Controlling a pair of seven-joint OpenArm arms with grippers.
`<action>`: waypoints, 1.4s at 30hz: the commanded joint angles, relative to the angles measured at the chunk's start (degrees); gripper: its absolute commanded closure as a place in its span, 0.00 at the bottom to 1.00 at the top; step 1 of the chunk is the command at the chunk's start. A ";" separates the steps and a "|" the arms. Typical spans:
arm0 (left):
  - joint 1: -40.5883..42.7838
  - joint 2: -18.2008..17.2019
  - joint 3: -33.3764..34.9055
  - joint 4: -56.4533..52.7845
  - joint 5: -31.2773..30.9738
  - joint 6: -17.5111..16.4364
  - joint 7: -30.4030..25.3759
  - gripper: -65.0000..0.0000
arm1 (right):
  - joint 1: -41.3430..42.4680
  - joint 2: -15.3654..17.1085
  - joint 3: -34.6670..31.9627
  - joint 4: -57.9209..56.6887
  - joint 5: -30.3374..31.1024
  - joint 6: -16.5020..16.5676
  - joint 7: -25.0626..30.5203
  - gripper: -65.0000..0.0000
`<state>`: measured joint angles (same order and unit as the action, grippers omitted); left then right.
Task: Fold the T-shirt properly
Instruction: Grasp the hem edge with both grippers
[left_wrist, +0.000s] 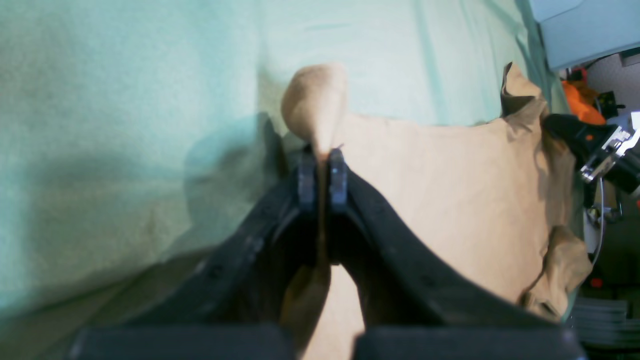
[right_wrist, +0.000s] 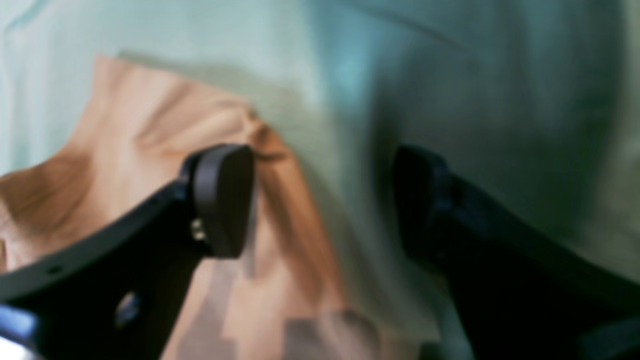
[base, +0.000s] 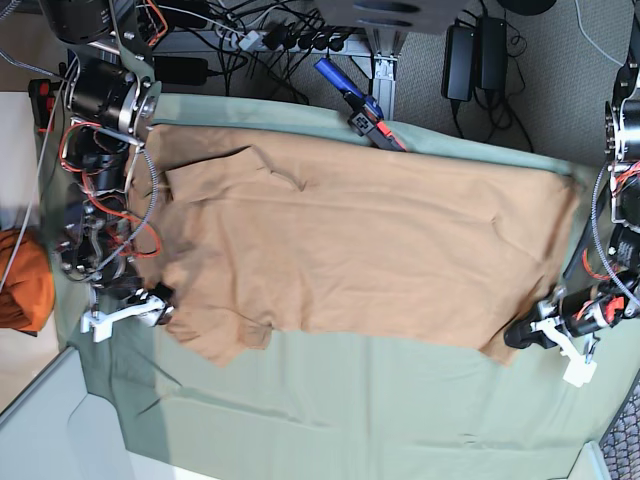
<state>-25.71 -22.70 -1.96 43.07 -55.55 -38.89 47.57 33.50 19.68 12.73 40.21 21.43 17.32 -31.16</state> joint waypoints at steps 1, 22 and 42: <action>-1.73 -0.81 -0.26 0.92 -1.16 -1.11 -0.76 1.00 | 1.25 -0.20 -0.66 0.83 0.68 4.52 -2.64 0.33; -1.75 -0.81 -0.26 0.92 -1.22 -1.11 -0.79 1.00 | 0.66 -1.25 -0.98 13.88 4.44 4.52 -12.55 0.33; -1.75 -0.83 -0.26 0.92 -1.25 -1.11 -0.79 1.00 | -0.02 -0.94 -0.98 13.88 -4.66 4.50 -4.81 1.00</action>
<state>-25.71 -22.81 -1.96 43.07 -55.57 -38.89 47.57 31.62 17.93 11.60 53.08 16.43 17.32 -37.30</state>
